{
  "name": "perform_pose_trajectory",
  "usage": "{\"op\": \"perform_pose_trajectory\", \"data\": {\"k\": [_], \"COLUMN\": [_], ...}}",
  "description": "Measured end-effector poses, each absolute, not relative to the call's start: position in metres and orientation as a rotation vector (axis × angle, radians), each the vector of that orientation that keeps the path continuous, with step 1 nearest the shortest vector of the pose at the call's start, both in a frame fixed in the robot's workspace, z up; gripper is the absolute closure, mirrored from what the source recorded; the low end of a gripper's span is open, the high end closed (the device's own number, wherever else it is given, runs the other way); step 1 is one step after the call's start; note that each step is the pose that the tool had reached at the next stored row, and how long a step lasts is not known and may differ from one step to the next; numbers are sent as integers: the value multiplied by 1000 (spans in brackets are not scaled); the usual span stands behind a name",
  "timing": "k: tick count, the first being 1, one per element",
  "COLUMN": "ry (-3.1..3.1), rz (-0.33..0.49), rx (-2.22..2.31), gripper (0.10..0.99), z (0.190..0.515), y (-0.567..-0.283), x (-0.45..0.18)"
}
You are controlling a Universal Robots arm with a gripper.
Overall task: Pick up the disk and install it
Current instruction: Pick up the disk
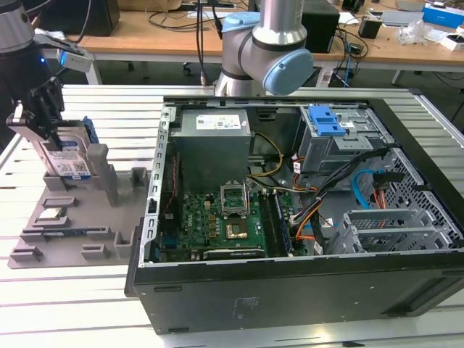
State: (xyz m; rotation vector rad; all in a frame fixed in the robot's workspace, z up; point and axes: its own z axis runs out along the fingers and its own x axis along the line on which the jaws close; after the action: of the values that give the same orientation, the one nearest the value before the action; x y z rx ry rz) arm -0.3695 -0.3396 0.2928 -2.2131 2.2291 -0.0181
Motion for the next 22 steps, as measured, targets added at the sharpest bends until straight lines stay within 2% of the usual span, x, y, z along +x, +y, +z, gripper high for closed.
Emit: {"op": "perform_pose_trajectory", "data": {"k": [22], "ry": [2229], "rz": [-18], "rx": [-2213], "gripper": [725], "z": [318], "y": [-339], "x": [-369]}}
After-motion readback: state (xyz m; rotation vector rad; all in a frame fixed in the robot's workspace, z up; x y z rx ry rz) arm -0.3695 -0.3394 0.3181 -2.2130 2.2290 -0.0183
